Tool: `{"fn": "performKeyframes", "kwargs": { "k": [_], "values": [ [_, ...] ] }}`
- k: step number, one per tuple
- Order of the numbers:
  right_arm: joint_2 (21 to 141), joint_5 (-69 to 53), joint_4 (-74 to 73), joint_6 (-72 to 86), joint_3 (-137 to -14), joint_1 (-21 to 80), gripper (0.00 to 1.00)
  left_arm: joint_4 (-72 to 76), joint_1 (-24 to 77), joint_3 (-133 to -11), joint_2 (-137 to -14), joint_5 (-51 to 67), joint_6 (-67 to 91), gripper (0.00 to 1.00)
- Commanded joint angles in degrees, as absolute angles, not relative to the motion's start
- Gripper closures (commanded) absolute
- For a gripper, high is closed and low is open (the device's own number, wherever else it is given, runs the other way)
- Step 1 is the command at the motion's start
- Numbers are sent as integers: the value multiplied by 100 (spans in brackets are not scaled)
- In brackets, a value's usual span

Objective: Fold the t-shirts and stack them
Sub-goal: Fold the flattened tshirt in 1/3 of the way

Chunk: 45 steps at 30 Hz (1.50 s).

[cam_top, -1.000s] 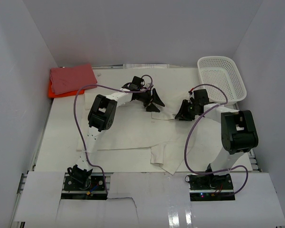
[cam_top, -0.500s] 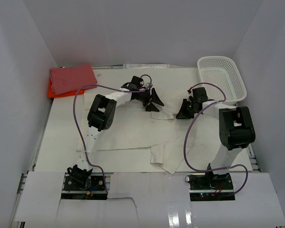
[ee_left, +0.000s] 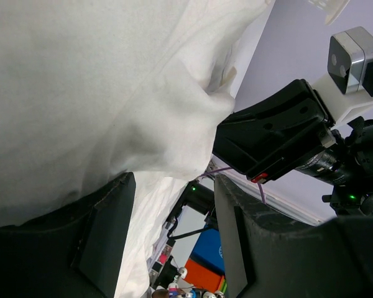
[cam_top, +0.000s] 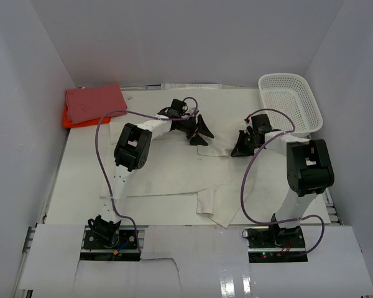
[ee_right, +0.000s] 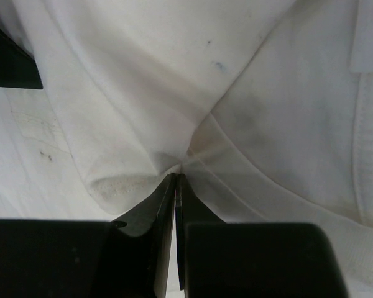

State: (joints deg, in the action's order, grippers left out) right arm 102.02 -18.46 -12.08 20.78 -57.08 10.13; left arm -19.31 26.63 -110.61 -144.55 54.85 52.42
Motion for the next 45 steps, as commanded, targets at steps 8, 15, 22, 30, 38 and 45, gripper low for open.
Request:
{"fn": "performKeyframes", "kwargs": {
  "k": [8,15,22,30,38,45],
  "values": [
    [9379,-2074,-1793,1907,-5793,1037,92,-2127,2575,-10995,-14133,5449,5221,35],
    [9378,-2065,-2206,1627,-5608,1028,92,-2118,2566,-10978,-14106,5467,5221,35],
    [9466,-1987,-2399,1503,-5371,1037,92,-2118,2479,-11047,-14080,5616,5256,35],
    [9439,-2039,-2496,1433,-5203,1037,91,-2162,2285,-11083,-13975,5774,5291,35],
    [9062,-1881,-2408,1503,-5396,1037,66,-2267,2259,-11074,-13913,5854,5238,35],
    [8447,-1671,-2707,1161,-5669,1134,66,-3845,2259,-11653,-13606,5171,4414,36]
  ]
}}
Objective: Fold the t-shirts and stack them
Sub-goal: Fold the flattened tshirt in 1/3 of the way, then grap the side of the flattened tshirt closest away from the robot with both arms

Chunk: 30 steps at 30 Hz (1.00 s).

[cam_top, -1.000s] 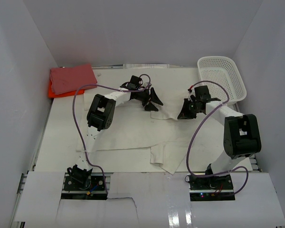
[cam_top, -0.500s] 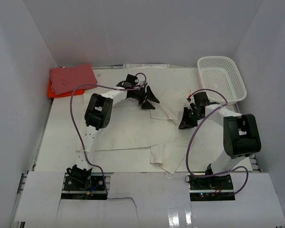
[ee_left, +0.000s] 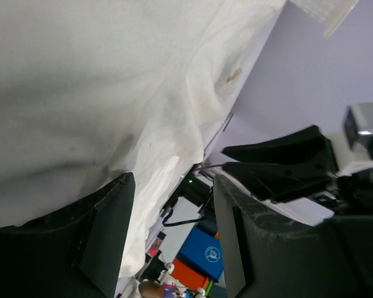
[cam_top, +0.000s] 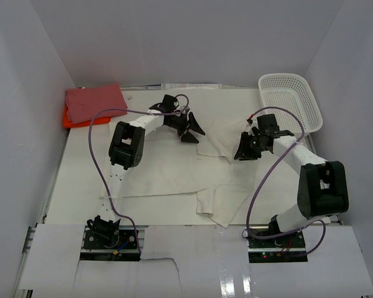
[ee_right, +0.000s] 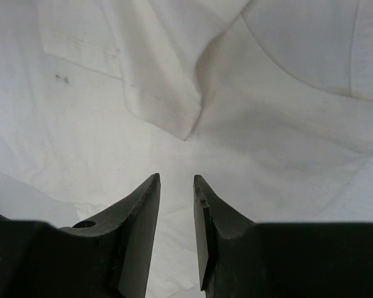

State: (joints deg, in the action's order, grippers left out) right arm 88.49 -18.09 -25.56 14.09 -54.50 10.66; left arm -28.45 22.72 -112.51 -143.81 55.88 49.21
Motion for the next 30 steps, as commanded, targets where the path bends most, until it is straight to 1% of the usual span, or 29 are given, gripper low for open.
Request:
{"fn": "performKeyframes", "kwargs": {
  "k": [1,4,5,6,7,8,9,10,11,12,13,14,15,17,19,20,23,24,28,30],
  "values": [
    [8246,-1653,-2733,1125,-5643,1142,65,-4058,2250,-11820,-13527,5029,4125,36],
    [7841,-1714,-2821,1029,-5502,1186,62,-4604,2250,-11542,-12957,4563,3632,37],
    [7744,-1757,-2873,994,-5467,1221,62,-4832,2250,-11383,-12764,4440,3508,38],
    [7665,-1827,-2918,958,-5415,1274,62,-4912,2250,-11190,-12318,4299,3376,39],
    [7507,-1811,-3083,871,-5310,1431,61,-4983,2250,-10980,-12070,3889,3244,39],
    [7410,-1732,-3189,844,-5256,1537,61,-5097,2233,-10490,-11815,3615,3060,39],
    [7322,-1444,-3286,835,-5186,1799,61,-5098,2172,-10198,-11264,3360,2998,39],
    [7104,-1302,-3426,861,-5012,1941,60,-5089,2093,-9891,-10998,2983,2962,39],
    [6997,-1162,-3489,974,-4940,2082,60,-5002,1839,-9270,-10743,2936,2953,39],
    [6744,-943,-3533,1071,-4861,2344,60,-4905,1680,-8933,-10253,2988,2953,39],
    [6619,-871,-3594,1151,-4686,2495,60,-4826,1461,-8599,-10013,3206,2953,39],
    [6479,-757,-3647,1343,-4624,2600,59,-4669,1024,-7969,-9785,3312,2997,39],
    [6190,-486,-3708,1458,-4553,2819,58,-4615,802,-7702,-9356,3374,2988,39],
    [5934,-282,-3884,1756,-4334,2988,57,-4597,232,-7114,-8958,3192,2953,39],
    [5678,-220,-4051,1985,-4228,3190,55,-4623,-8,-6848,-8422,2963,2927,38],
    [5608,-202,-4165,2213,-4167,3312,55,-4632,-435,-6620,-8272,2918,2927,38],
    [5450,-36,-4341,2635,-3982,3927,55,-4649,-894,-6303,-7798,2935,3058,36],
    [5345,-26,-4359,2854,-3921,4251,55,-4667,-992,-6136,-7735,2996,3102,36],
    [5010,-26,-4140,3364,-3534,4920,55,-4693,-1204,-5636,-7401,2980,3365,36],
    [4844,261,-4078,3567,-3419,5306,55,-4676,-1265,-5441,-7226,2918,3454,36]
  ]
}}
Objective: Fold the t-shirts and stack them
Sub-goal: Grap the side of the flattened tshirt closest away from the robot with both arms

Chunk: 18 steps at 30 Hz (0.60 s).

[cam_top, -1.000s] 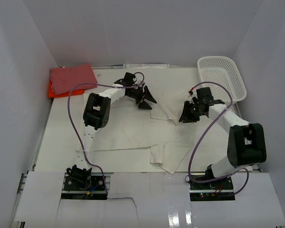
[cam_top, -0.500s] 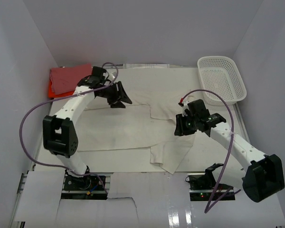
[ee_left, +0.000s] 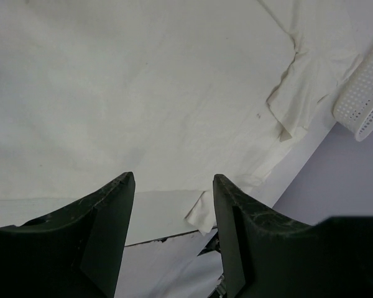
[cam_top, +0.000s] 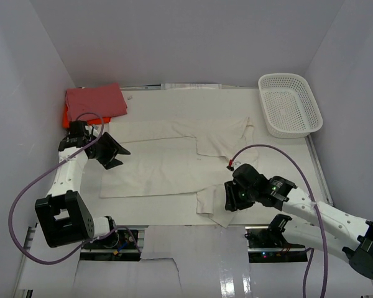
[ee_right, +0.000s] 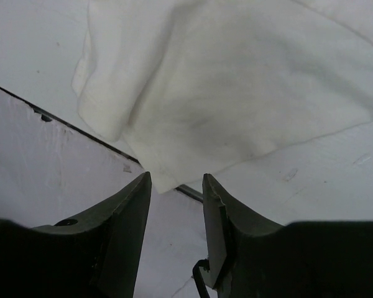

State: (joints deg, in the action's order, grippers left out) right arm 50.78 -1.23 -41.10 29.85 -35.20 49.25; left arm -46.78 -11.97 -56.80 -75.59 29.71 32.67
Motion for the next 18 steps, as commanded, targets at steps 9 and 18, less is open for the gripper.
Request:
{"fn": "performKeyframes", "kwargs": {
  "k": [9,18],
  "values": [
    [5106,746,-3779,4262,-2918,6415,54,-4614,-1959,-4905,-7110,3111,3279,37],
    [5291,1687,-3911,4904,-2909,7497,54,-4623,-2917,-4702,-7268,3647,2831,37]
  ]
}}
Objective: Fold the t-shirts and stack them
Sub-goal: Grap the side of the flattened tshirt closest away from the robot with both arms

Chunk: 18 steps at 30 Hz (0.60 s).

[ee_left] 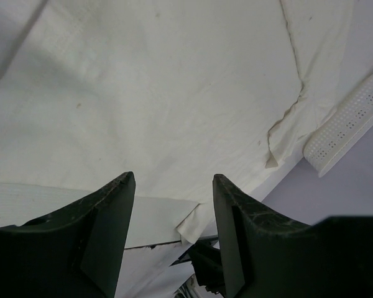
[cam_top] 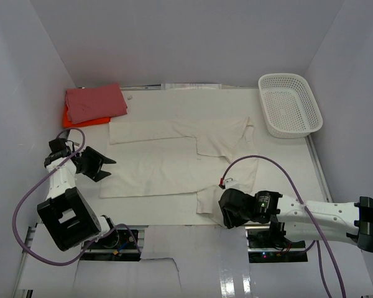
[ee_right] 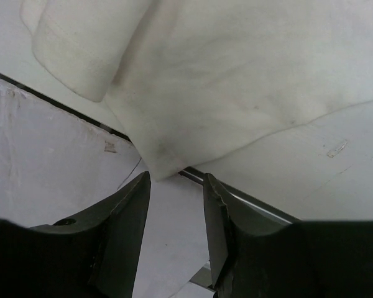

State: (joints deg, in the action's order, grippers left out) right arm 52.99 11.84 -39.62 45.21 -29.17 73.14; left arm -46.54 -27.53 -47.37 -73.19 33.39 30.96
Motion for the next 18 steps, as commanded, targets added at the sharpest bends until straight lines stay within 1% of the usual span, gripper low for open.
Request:
{"fn": "performKeyframes", "kwargs": {
  "k": [1,14,18],
  "values": [
    [5300,1714,-3920,4913,-2909,7541,54,-4640,-3005,-4702,-7260,3647,2795,37],
    [6108,1679,-3464,4931,-2857,7857,54,-4676,-3296,-4623,-7251,3770,2663,37],
    [6336,1608,-3287,4887,-2812,7866,61,-4685,-3313,-4606,-7233,3806,2654,37]
  ]
}}
